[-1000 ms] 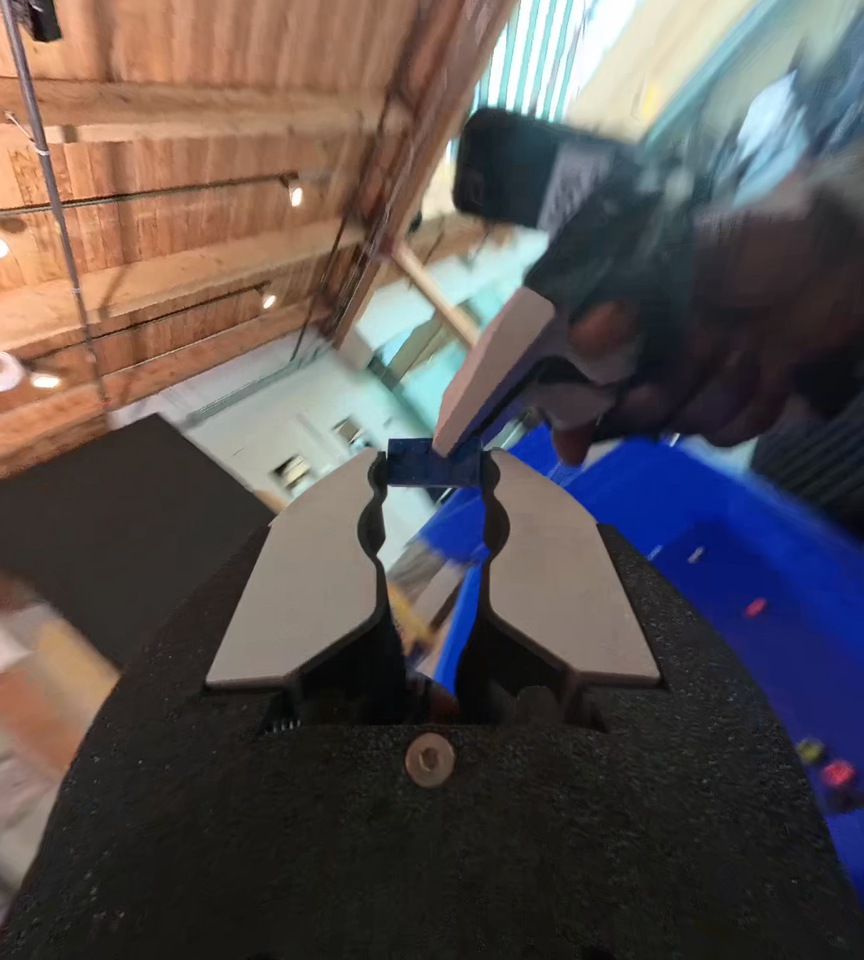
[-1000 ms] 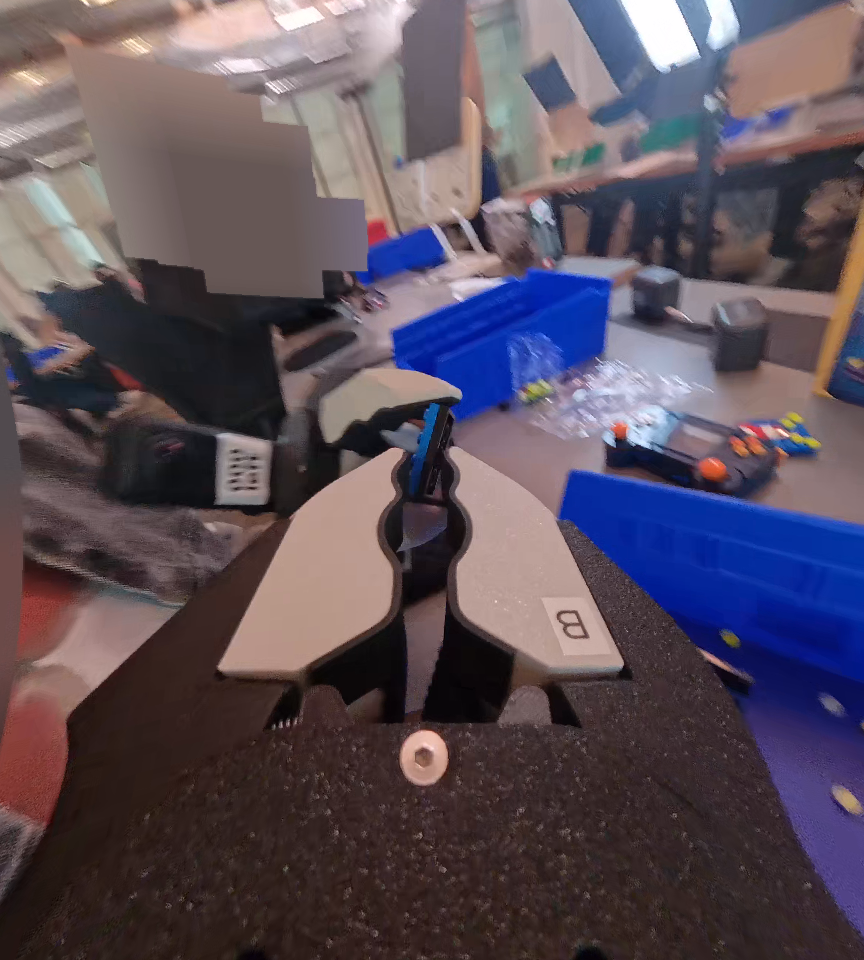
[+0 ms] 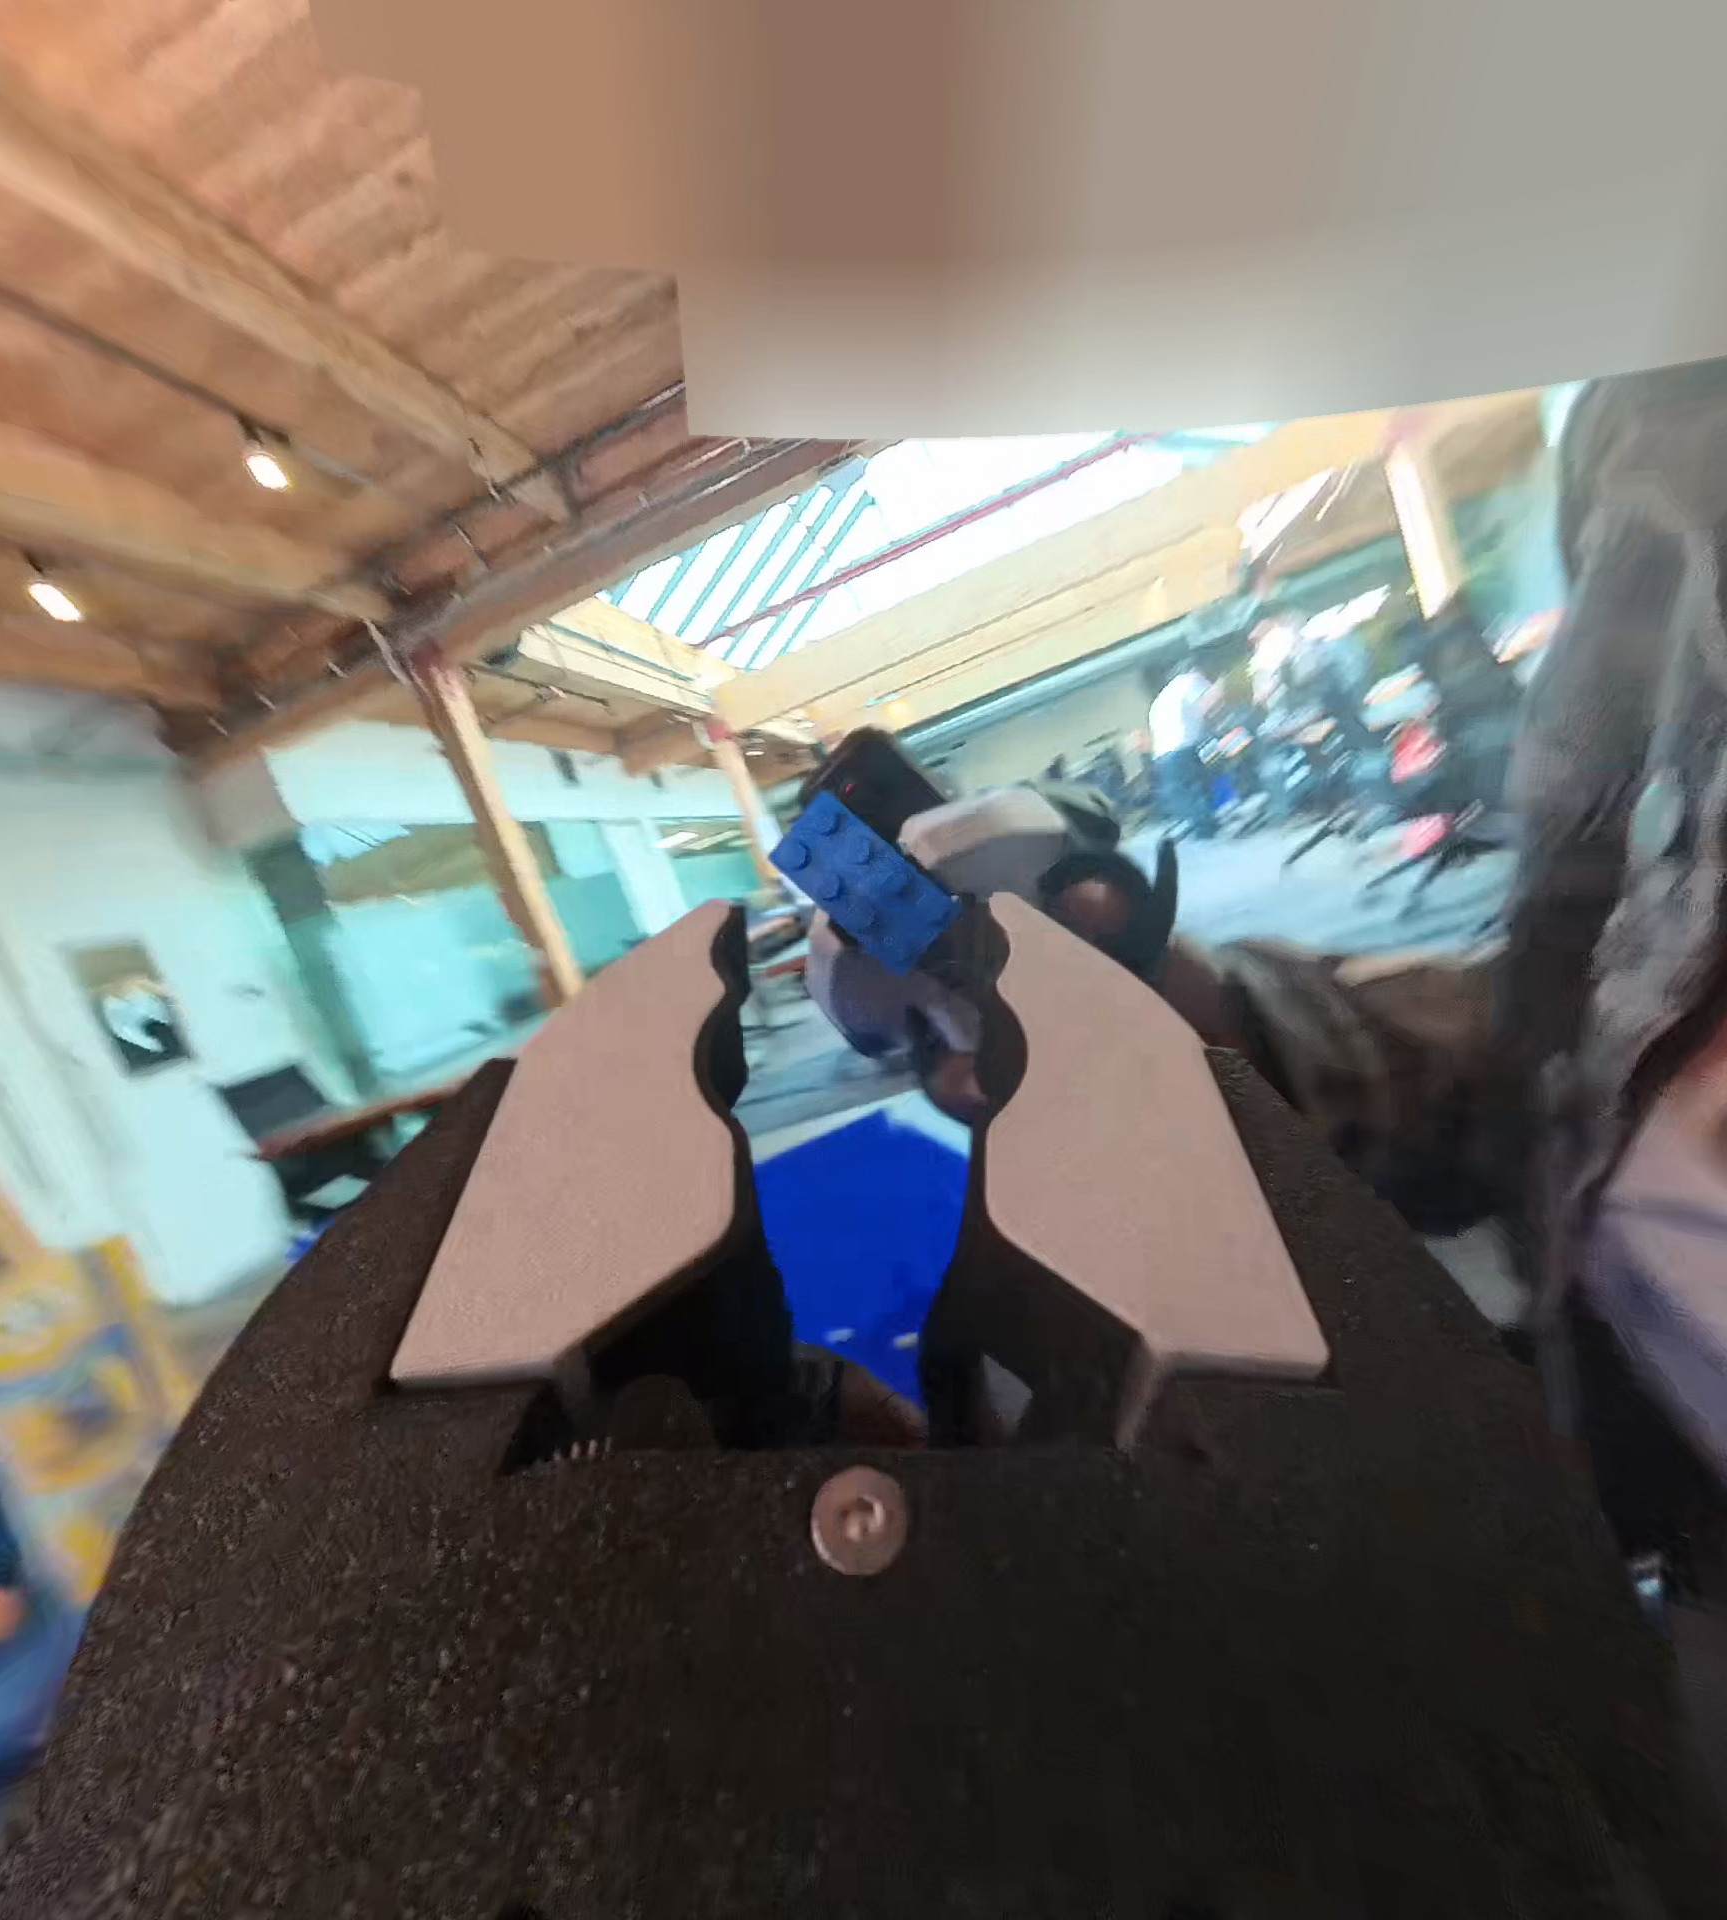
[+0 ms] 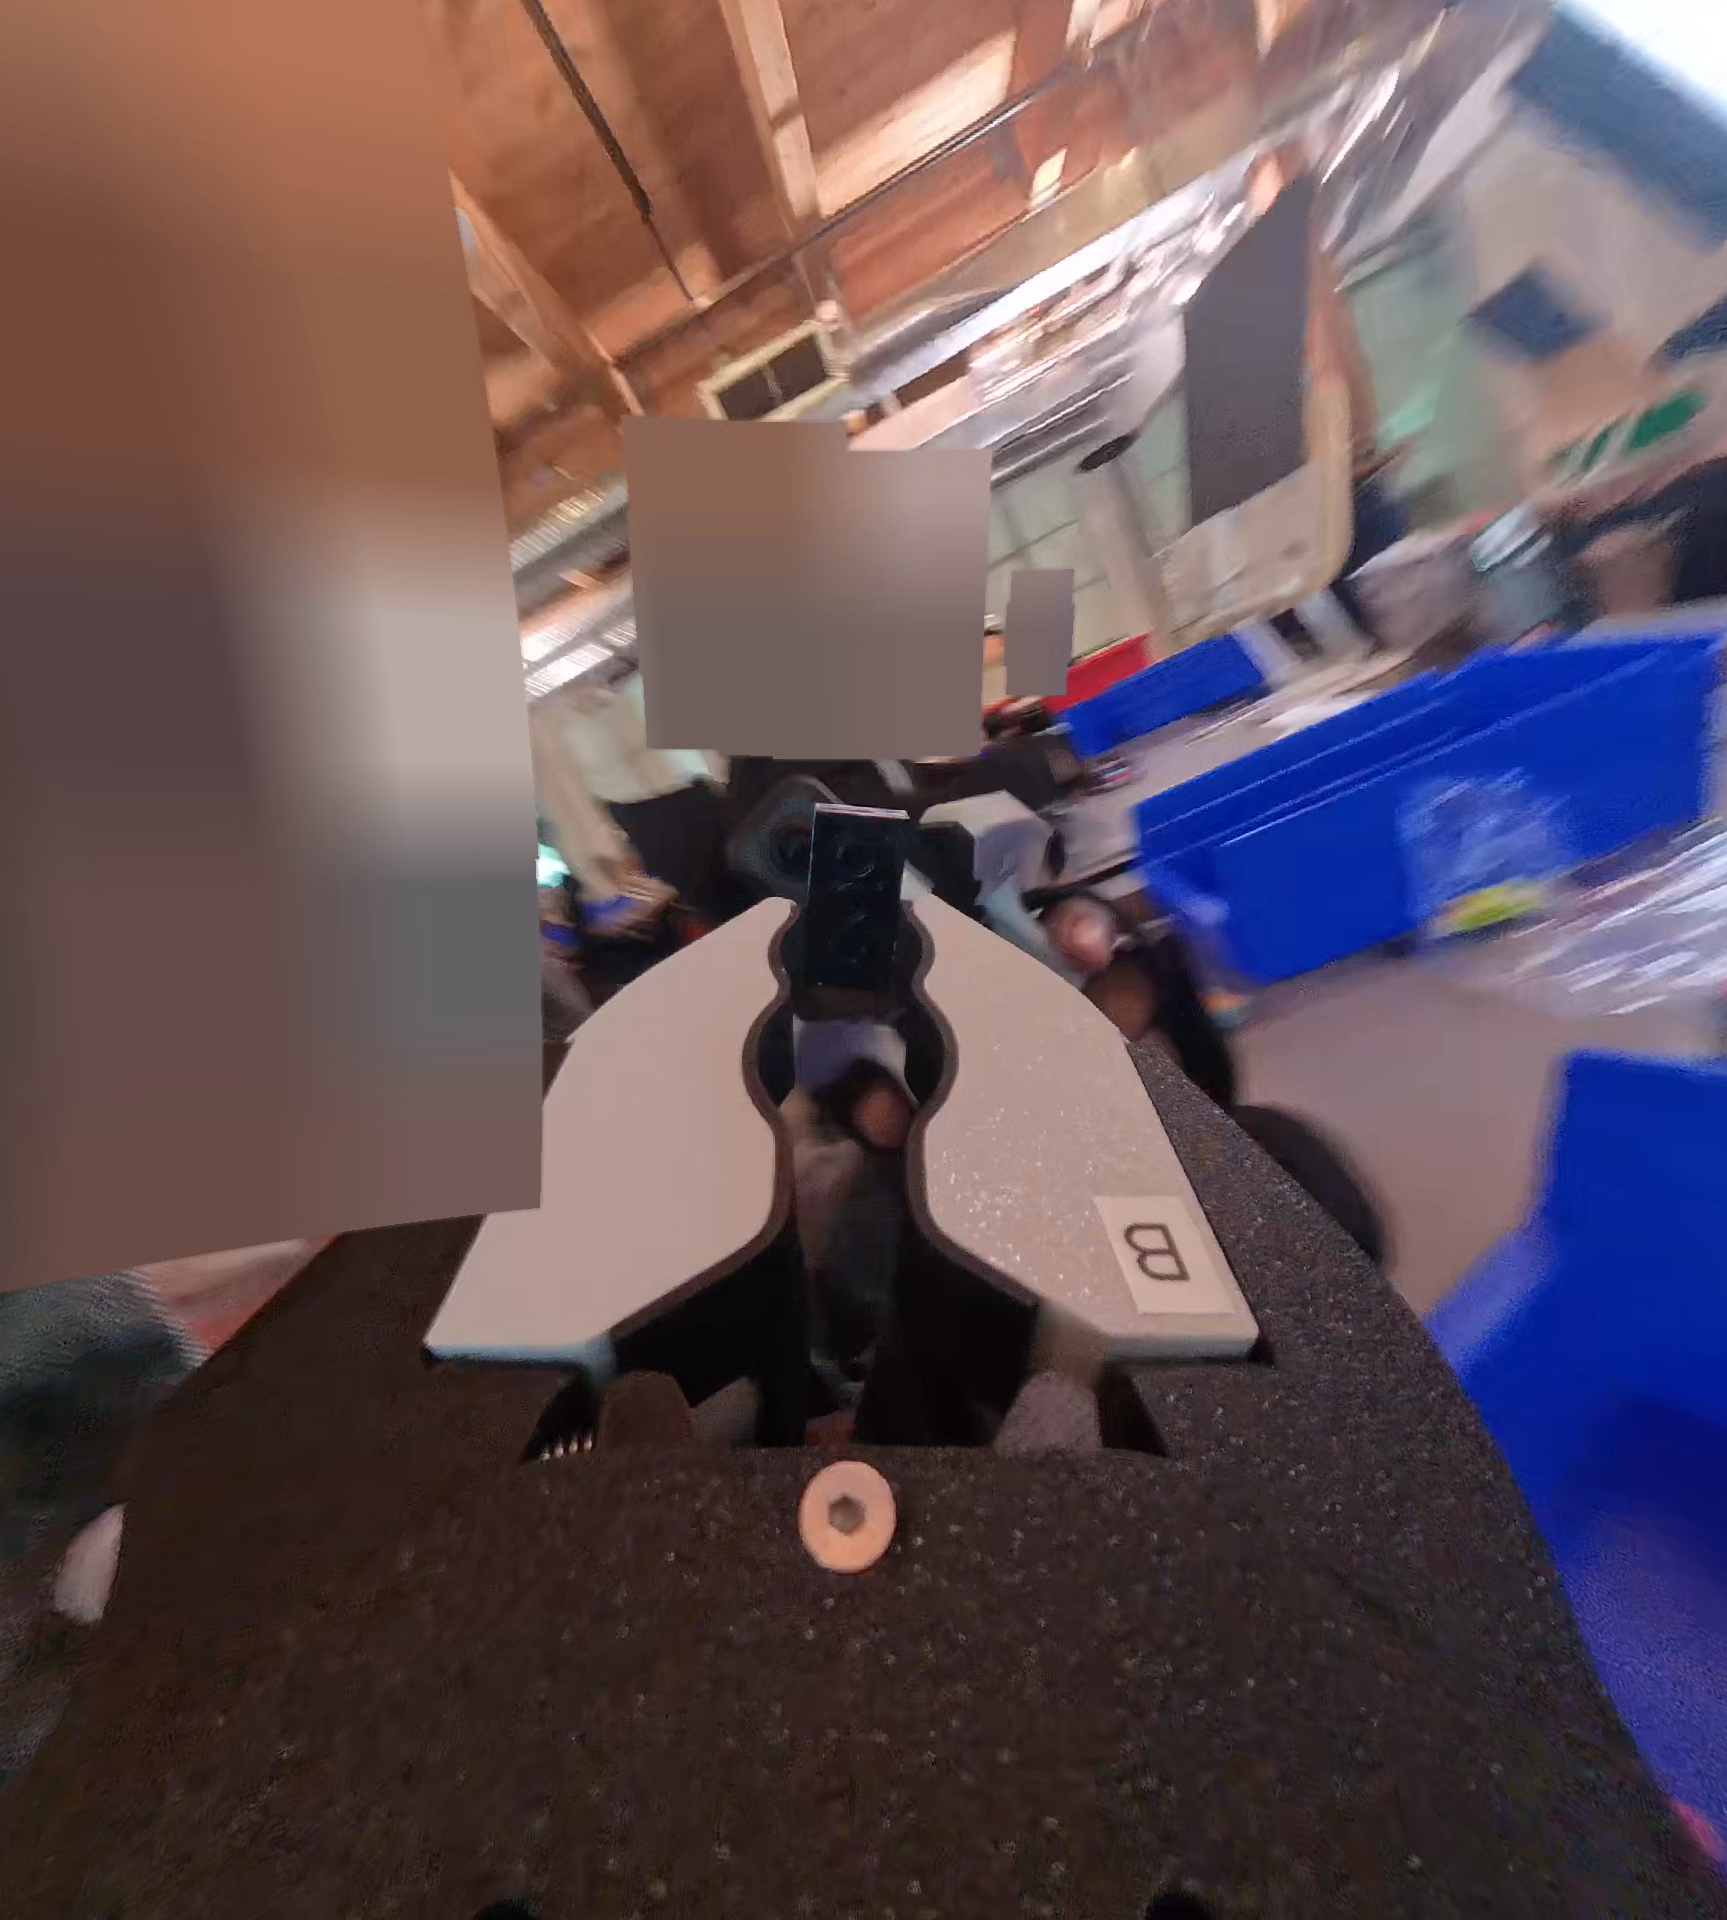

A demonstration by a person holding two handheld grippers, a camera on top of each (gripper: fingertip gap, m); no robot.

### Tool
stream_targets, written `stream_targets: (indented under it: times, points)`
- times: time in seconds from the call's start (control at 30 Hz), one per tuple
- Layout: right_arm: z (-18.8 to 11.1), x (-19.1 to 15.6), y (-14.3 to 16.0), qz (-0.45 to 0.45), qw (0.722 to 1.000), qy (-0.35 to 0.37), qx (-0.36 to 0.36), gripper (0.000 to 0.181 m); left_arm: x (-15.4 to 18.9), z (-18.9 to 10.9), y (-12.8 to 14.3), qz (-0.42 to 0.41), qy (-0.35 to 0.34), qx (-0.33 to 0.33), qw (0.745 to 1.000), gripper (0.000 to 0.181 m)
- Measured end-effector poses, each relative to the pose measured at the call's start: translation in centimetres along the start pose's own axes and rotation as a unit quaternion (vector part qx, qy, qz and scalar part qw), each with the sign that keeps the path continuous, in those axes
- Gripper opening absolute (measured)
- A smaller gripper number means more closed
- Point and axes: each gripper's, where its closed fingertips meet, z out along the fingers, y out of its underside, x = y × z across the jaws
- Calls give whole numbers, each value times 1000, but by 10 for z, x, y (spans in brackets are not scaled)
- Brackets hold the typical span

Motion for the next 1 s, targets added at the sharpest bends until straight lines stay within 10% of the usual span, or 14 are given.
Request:
stream_targets:
  times: [0.03, 0.2, 1.0]
  points:
    - [-3, 4, -3, -74, 996, 39, -4, 16, -3, -1, -2, -66, 1, 7, 998, 45]
    - [-12, 7, 1, -327, 931, 139, -83, 16, 1, 0, -15, -244, 61, 14, 968, 43]
    - [-6, -8, 13, -297, 947, 82, -86, 16, 14, 0, -15, -225, 105, -31, 968, 19]
